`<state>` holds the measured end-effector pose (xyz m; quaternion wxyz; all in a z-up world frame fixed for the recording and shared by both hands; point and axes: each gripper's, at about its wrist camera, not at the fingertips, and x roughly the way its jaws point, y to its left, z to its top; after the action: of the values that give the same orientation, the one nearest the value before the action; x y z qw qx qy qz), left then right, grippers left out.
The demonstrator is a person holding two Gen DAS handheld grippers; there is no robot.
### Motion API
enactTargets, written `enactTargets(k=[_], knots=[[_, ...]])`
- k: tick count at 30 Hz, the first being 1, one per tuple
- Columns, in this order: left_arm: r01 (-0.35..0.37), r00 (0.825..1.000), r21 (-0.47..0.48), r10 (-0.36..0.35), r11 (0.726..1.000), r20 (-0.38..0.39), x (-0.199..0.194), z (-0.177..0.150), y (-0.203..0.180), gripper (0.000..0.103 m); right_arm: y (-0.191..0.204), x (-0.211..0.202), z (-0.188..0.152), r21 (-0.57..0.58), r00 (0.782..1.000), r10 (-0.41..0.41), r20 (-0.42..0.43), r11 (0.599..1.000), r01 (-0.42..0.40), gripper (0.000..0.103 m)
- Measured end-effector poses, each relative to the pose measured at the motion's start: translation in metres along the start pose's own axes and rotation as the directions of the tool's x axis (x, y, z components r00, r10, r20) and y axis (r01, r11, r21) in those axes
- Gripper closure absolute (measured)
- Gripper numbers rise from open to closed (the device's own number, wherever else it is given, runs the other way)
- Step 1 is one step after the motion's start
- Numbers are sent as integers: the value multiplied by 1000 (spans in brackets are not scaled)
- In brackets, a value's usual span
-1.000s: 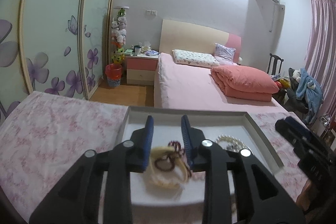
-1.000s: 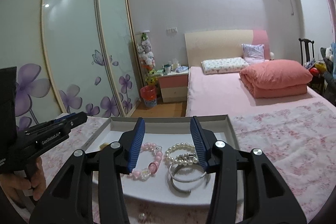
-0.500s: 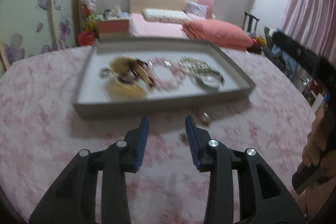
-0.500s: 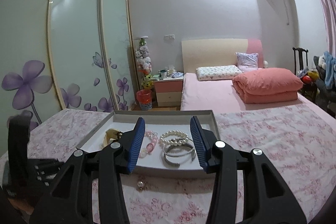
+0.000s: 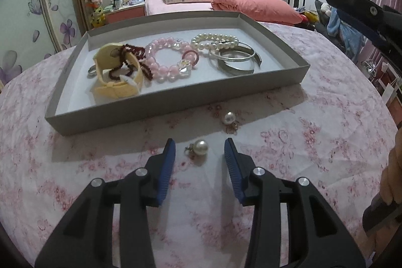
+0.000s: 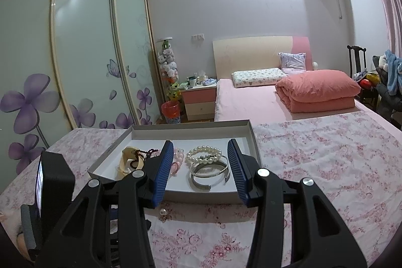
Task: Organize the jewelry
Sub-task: 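Grasp the pearl drop earring on the bed with the left tool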
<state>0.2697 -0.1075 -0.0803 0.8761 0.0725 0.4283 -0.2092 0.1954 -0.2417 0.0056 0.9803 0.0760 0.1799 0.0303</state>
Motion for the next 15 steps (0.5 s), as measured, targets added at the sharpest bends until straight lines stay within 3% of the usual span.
enactTargets(k=[2, 4, 9, 15], knots=[[-12, 1000, 2, 12, 1000, 0, 2, 2, -2, 69, 0, 1, 0, 5, 1000, 1, -6, 1000, -1, 57], [-31, 1000, 10, 31, 999, -1, 4, 4, -4, 81, -1, 1, -1, 8, 1000, 4, -12, 1000, -3, 57], [-51, 999, -23, 51, 998, 0, 3, 5, 5, 83, 2, 1, -2, 3, 1000, 6, -24, 1000, -6, 57], [-115, 993, -128, 115, 985, -10, -7, -1, 52, 83, 8, 4, -7, -10, 997, 20, -75, 1000, -21, 57]])
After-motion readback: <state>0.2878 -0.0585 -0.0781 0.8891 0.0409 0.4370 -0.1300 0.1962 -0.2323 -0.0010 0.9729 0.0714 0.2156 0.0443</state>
